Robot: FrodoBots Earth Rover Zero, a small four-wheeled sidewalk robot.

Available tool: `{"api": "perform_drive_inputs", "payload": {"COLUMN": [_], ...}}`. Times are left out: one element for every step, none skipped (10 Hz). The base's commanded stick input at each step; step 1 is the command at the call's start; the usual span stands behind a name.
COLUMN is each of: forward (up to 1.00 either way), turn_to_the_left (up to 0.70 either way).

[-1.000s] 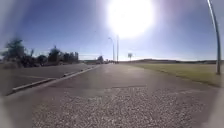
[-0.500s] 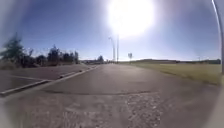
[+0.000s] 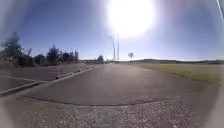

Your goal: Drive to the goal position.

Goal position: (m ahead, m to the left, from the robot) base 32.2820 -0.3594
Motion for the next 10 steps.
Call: {"api": "perform_drive_inputs", "payload": {"forward": [1.00, 1.00, 1.00, 1.00, 1.00, 1.00, 1.00, 1.00, 1.00, 1.00], "turn_to_the_left": [0.00, 0.00, 0.00, 0.00, 0.00, 0.00, 0.00, 0.00, 0.00, 0.00]}}
